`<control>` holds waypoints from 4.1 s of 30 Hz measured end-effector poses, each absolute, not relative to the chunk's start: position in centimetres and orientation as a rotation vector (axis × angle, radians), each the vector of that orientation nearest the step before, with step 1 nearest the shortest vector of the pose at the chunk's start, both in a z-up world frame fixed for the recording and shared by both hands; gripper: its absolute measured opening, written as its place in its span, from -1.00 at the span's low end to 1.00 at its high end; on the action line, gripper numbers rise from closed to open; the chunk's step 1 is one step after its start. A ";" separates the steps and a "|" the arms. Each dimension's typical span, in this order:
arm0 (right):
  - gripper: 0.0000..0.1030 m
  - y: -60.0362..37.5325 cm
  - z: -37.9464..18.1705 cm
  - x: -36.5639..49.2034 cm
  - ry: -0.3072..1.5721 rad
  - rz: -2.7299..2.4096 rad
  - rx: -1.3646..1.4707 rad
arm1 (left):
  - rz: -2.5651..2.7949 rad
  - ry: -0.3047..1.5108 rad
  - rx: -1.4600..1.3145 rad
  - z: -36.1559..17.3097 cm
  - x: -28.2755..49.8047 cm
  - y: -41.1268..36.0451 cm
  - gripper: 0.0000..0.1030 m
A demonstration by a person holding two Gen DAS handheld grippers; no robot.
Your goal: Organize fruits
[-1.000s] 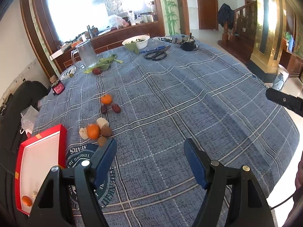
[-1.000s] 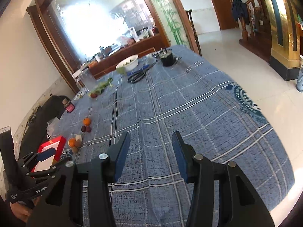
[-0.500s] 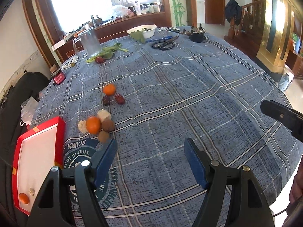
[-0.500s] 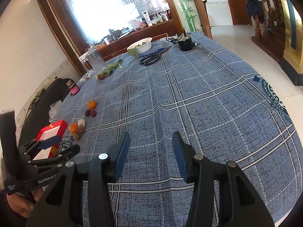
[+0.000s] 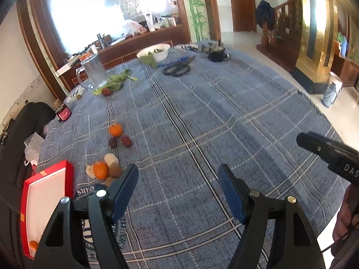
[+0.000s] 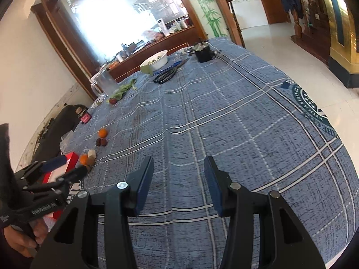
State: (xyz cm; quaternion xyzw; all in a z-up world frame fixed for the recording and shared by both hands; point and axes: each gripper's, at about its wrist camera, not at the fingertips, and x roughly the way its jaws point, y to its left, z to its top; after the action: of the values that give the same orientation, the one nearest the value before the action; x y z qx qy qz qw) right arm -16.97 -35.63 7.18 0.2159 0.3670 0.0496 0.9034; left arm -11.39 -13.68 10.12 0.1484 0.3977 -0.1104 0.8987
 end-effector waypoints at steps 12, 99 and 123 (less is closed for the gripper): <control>-0.07 -28.7 6.8 -14.0 0.849 0.168 0.348 | -0.126 0.833 0.127 9.1 -9.5 -3.5 0.42; -0.51 -6.0 2.0 -3.3 0.981 0.598 0.026 | 0.123 0.894 0.020 5.8 -8.5 8.8 0.42; -0.52 -16.1 2.0 -1.1 1.011 0.382 0.202 | -0.120 0.921 0.140 4.8 -1.2 1.0 0.19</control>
State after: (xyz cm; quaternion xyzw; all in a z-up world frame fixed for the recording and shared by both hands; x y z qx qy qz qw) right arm -1.11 -16.09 1.99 0.0962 0.4804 0.1816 0.8527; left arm -1.15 0.99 4.81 0.0677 0.4436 -0.0576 0.8918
